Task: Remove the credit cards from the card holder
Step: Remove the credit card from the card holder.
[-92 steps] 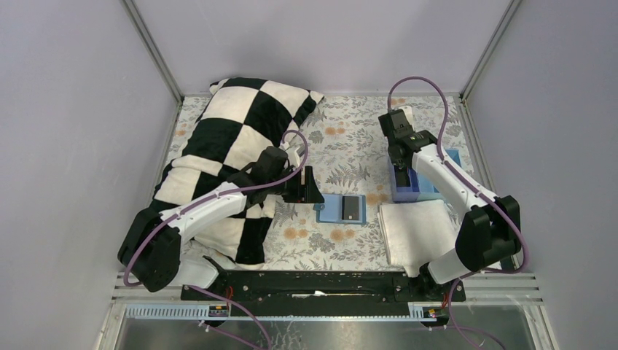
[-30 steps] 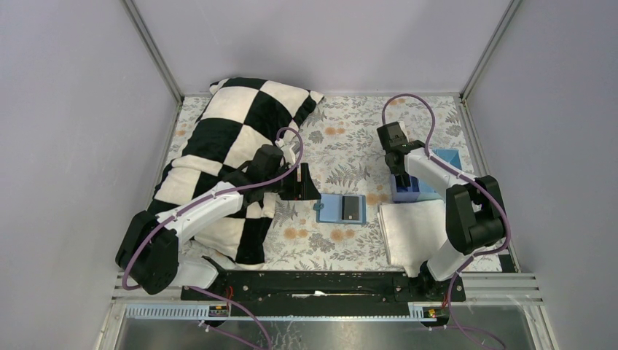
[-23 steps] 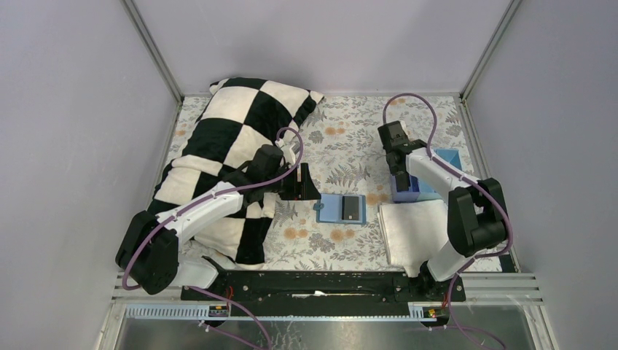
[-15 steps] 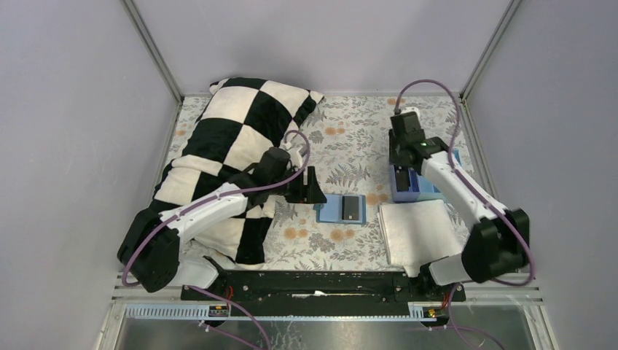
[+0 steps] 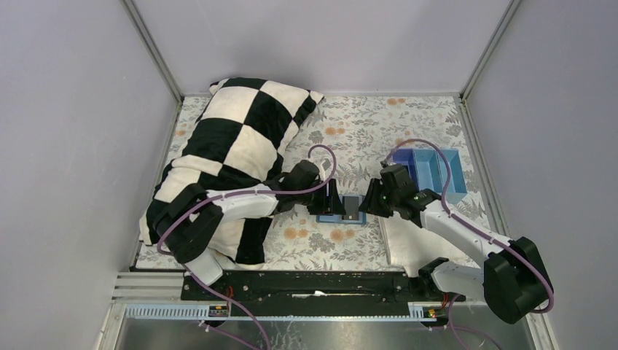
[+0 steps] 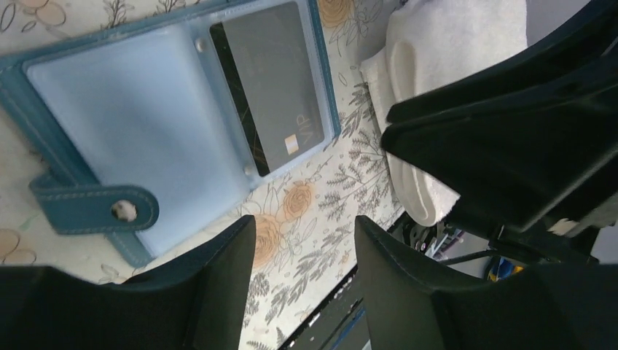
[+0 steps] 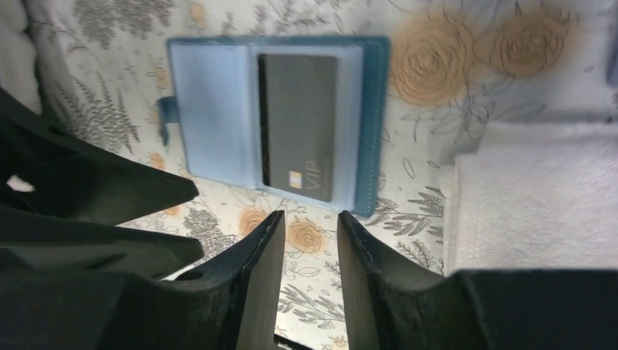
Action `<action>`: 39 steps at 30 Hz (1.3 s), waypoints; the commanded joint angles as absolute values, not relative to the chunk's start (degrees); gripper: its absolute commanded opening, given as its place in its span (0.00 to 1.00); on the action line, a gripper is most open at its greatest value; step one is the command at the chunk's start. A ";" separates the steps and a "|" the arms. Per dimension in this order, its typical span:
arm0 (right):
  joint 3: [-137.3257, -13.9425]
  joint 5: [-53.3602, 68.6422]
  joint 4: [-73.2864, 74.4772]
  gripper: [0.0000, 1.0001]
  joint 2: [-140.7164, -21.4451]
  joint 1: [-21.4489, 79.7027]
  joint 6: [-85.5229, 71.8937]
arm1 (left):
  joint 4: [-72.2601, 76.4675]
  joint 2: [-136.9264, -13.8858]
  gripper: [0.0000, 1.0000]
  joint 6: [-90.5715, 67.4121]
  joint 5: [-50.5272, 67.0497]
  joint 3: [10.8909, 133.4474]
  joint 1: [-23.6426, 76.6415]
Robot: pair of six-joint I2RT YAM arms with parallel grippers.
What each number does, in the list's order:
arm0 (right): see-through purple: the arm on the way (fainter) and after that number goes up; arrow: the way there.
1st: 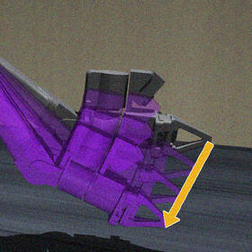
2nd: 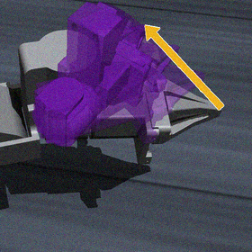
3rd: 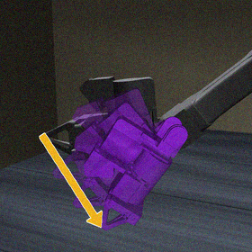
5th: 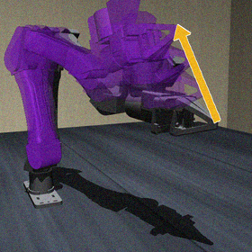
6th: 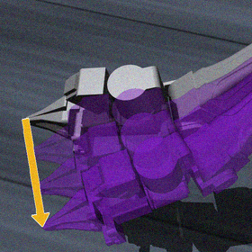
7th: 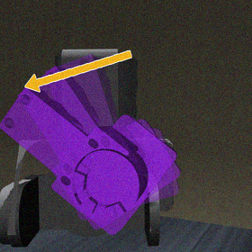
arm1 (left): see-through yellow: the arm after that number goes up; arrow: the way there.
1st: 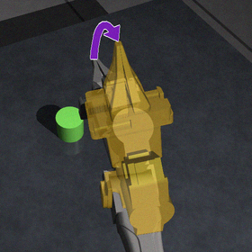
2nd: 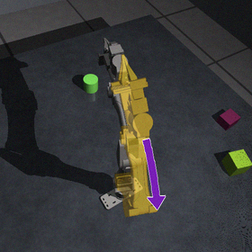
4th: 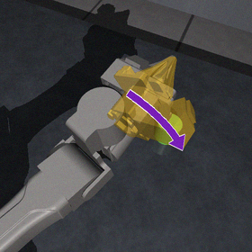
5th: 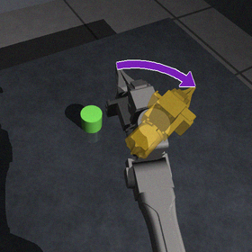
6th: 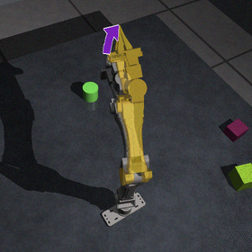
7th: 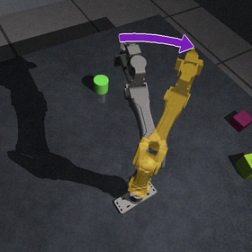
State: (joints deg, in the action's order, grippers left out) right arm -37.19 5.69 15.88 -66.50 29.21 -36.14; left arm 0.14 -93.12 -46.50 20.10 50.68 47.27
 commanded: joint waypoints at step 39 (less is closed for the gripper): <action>-29.54 7.02 -4.66 0.18 -79.81 29.23 -44.52 | 15.48 -104.08 0.07 -50.67 18.17 50.66 45.62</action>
